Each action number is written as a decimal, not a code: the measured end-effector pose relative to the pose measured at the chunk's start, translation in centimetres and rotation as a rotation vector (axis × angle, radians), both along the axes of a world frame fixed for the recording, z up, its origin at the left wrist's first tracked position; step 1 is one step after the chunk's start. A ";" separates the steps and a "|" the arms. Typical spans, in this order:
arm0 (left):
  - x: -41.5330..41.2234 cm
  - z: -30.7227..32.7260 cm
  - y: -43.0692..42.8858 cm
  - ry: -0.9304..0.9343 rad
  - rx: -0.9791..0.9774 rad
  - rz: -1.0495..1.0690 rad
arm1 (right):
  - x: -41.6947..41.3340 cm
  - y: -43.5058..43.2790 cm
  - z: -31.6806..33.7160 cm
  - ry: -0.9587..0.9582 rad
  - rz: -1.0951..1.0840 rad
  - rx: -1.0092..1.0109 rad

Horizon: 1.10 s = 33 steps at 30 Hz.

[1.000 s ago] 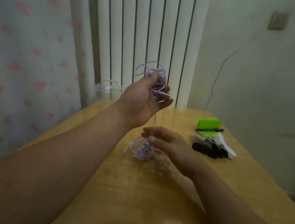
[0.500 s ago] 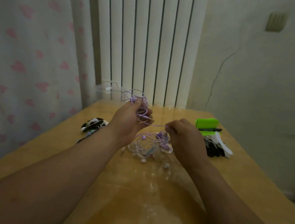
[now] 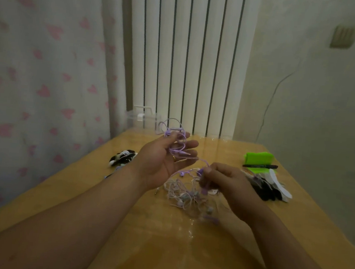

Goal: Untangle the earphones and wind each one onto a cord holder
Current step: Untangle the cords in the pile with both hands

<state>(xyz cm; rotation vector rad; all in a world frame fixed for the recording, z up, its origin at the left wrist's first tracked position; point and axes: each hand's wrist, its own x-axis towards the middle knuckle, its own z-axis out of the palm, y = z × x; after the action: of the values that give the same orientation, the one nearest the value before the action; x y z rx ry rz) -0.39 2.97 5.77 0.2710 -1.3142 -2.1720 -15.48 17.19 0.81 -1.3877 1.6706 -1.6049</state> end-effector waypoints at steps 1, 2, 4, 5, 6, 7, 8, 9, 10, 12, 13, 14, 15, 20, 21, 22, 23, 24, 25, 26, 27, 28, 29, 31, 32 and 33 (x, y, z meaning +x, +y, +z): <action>0.4 0.0 0.0 0.006 0.005 -0.026 | 0.3 0.2 0.3 -0.068 0.106 0.014; 0.7 0.0 0.0 0.011 -0.001 -0.047 | 0.6 0.4 0.6 -0.132 0.195 0.028; 1.2 -0.1 -0.1 0.012 -0.030 -0.074 | 1.4 0.5 1.1 -0.259 0.318 0.059; 1.4 -0.1 -0.2 0.011 -0.046 -0.086 | 1.7 0.4 1.2 -0.320 0.355 0.075; 1.5 -0.2 -0.2 0.012 -0.058 -0.094 | 2.1 0.3 1.4 -0.344 0.360 0.079; 1.5 -0.3 -0.1 0.011 -0.074 -0.098 | 2.4 0.1 1.5 -0.306 0.316 0.061; 1.5 -0.5 0.0 0.003 -0.094 -0.098 | 2.7 -0.2 1.5 -0.224 0.238 0.023; 1.4 -0.8 0.1 -0.009 -0.119 -0.093 | 3.2 -0.5 1.4 -0.138 0.156 -0.024; 1.3 -1.0 0.3 -0.024 -0.144 -0.086 | 3.6 -0.7 1.4 -0.073 0.095 -0.062; 0.8 -1.6 0.4 -0.049 -0.157 -0.070 | 4.3 -1.3 0.9 -0.018 0.046 -0.109; 0.5 -2.0 0.5 -0.057 -0.154 -0.065 | 4.4 -1.5 0.5 -0.002 0.030 -0.116; 0.3 -2.2 0.6 -0.063 -0.147 -0.062 | 4.4 -1.6 0.3 0.010 0.012 -0.121; 0.0 -2.6 0.6 -0.067 -0.137 -0.057 | 4.3 -1.7 0.2 0.018 -0.005 -0.127; -1.6 -3.9 0.8 -0.086 -0.104 -0.035 | 4.1 -1.5 0.0 0.052 -0.051 -0.112; -1.9 -3.9 0.7 -0.084 -0.089 -0.038 | 4.2 -1.5 0.0 0.061 -0.051 -0.099; -2.0 -3.9 0.7 -0.075 -0.068 -0.047 | 4.3 -1.5 -0.1 0.072 -0.058 -0.091; -2.2 -3.8 0.8 -0.068 -0.053 -0.052 | 4.4 -1.5 -0.1 0.080 -0.071 -0.090; -2.3 -3.7 0.8 -0.062 -0.041 -0.054 | 4.4 -1.6 -0.2 0.081 -0.082 -0.097; -2.3 -3.6 0.9 -0.057 -0.027 -0.050 | 4.4 -1.5 -0.2 0.070 -0.093 -0.104; -2.3 -3.6 0.9 -0.045 -0.007 -0.040 | 4.3 -1.5 -0.3 0.042 -0.100 -0.112; -2.0 -3.5 0.7 -0.030 0.020 -0.023 | 4.3 -1.7 -0.3 -0.003 -0.106 -0.118; -2.0 -3.6 0.6 -0.008 0.063 -0.022 | 3.8 -1.7 -0.4 -0.050 -0.123 -0.123; -2.1 -3.6 0.6 0.012 0.104 -0.022 | 3.3 -1.7 -0.5 -0.086 -0.147 -0.132; -1.7 -4.0 0.3 0.030 0.168 0.009 | 2.6 -1.9 -0.8 -0.144 -0.186 -0.152; -1.6 -4.3 0.1 0.031 0.184 0.012 | 2.3 -1.9 -0.9 -0.157 -0.206 -0.163; -1.6 -4.5 0.0 0.026 0.189 0.014 | 2.2 -1.9 -1.0 -0.160 -0.222 -0.162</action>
<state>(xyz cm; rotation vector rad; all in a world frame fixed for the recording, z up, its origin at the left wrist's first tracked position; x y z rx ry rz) -1.98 2.95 1.24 0.3232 -1.0906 -2.2826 -13.32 15.31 -0.21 -1.1418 1.6782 -1.9588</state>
